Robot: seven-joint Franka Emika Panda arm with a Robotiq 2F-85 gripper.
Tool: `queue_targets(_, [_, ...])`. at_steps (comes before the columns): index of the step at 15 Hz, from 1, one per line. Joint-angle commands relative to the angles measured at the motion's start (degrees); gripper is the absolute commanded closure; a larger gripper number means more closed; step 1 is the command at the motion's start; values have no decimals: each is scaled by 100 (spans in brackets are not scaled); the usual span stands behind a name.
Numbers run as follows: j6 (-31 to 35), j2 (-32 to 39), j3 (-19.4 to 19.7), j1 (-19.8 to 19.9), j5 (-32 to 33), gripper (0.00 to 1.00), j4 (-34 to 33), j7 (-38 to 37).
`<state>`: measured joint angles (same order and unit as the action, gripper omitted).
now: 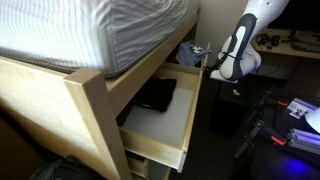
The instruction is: Close the top left drawer
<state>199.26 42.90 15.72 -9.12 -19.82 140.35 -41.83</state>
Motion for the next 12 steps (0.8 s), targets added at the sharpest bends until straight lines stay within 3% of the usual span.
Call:
queue_targets(1, [-23,160,26,-318,-822,0,-587,97])
queue_targets(5, [-44,35,98,-595,-961,0,-668,44])
queue_targets(7, [-45,-8,27,-462,-878,0,-648,58])
queue_targets(10, [-47,-69,-441,349,-382,0,-363,136])
queue_targets(11, [-213,-44,-429,480,-172,0,-158,340])
queue_targets(12, [-54,-15,-173,119,-364,0,-47,374])
